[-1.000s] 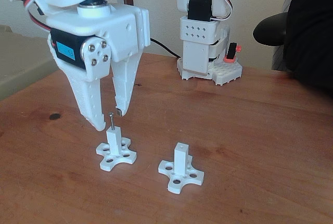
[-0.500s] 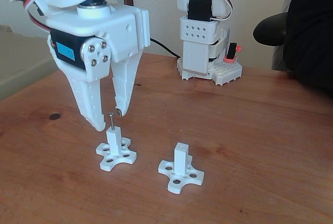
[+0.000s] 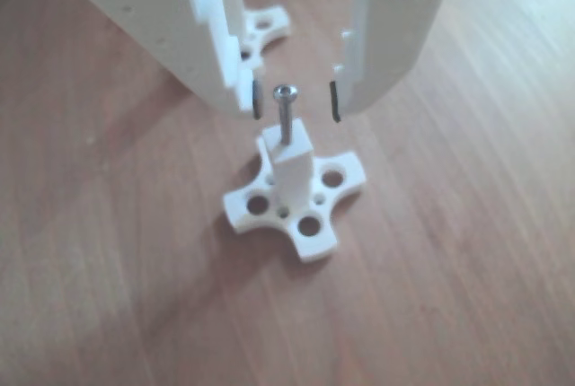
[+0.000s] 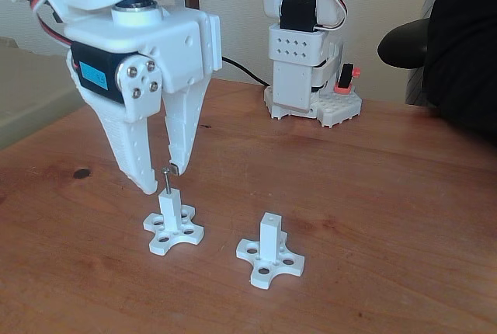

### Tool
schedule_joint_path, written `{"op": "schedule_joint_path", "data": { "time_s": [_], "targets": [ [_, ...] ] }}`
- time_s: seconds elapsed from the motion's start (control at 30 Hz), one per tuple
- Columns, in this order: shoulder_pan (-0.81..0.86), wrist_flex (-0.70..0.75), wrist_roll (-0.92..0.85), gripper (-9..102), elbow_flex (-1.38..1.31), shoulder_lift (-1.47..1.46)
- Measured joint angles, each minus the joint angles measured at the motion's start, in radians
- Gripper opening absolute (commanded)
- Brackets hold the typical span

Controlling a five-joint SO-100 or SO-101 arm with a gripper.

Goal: Grab the screw and set it in the hole.

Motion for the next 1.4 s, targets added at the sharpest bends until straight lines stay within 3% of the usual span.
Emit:
{"op": "schedule_joint_path", "data": {
  "time_s": [1.4],
  "targets": [
    [0.000,0.000,0.000,3,-0.020,-0.025]
  ]
}}
